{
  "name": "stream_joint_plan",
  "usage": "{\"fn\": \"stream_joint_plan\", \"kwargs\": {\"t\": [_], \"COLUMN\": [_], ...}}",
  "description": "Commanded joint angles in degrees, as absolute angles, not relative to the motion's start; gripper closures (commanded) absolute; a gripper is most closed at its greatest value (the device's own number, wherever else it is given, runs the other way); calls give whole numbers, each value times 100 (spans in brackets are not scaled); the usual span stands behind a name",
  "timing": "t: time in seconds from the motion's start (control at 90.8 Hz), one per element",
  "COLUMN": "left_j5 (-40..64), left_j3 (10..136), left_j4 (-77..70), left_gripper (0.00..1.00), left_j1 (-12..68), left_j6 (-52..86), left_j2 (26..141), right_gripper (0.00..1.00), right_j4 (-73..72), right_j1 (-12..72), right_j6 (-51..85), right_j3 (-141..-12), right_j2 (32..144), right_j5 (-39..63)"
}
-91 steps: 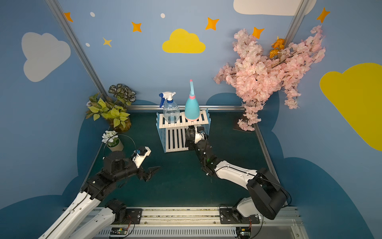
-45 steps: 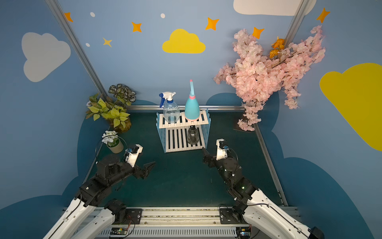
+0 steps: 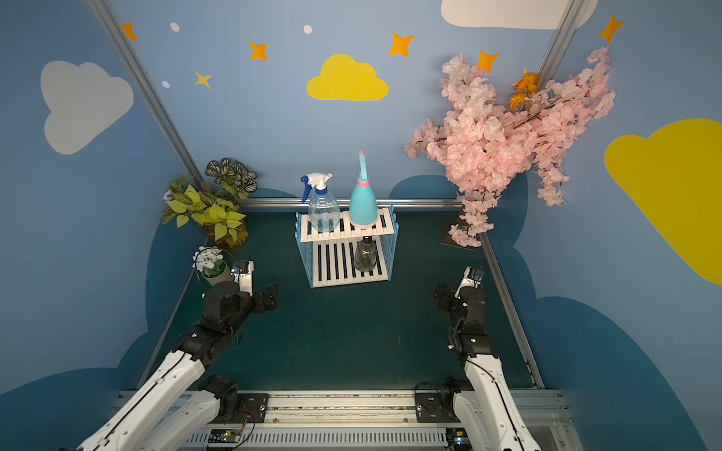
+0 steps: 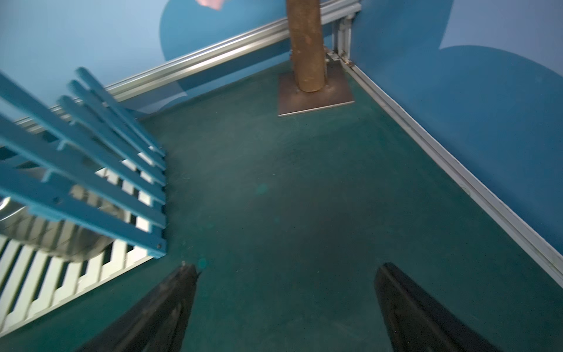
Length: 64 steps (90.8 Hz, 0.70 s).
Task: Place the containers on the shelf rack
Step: Reset both arms
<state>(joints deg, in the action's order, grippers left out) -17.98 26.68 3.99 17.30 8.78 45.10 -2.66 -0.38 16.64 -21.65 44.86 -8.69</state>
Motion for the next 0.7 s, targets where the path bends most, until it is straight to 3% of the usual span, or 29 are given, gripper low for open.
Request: {"fn": "stream_joint_plan", "kwargs": {"t": [0.0, 0.121, 0.231, 0.319, 0.518, 0.617, 0.694], "left_j5": [-3130, -2794, -2294, -1819, -715, -565, -392], "left_j3": [2094, 1299, 1409, 1432, 1675, 2220, 2143], "left_j4": [-1612, -3772, -4589, -6059, -6495, -4961, -5321], "left_gripper": [0, 0, 0, 0, 0, 0, 0], "left_j1": [1636, 1400, 1311, 1306, 872, 612, 528], "left_j6": [240, -359, -797, -1067, -926, -574, -558], "left_j2": [4857, 5803, 7180, 8196, 9145, 8896, 9025], "right_gripper": [2, 3, 2, 2, 2, 3, 3], "right_j4": [-1161, -1557, -2016, -2590, -3524, -4023, -4462], "right_j1": [-337, -452, -464, -458, -496, -484, -405], "right_j6": [1579, 1208, 735, 465, 272, 250, 98], "right_j3": [-2188, -2278, -2221, -2038, -1876, -1902, -1909], "right_j2": [4912, 5577, 6065, 6376, 6962, 7376, 7852], "right_j5": [-707, -850, -807, -687, -212, 239, 476]}}
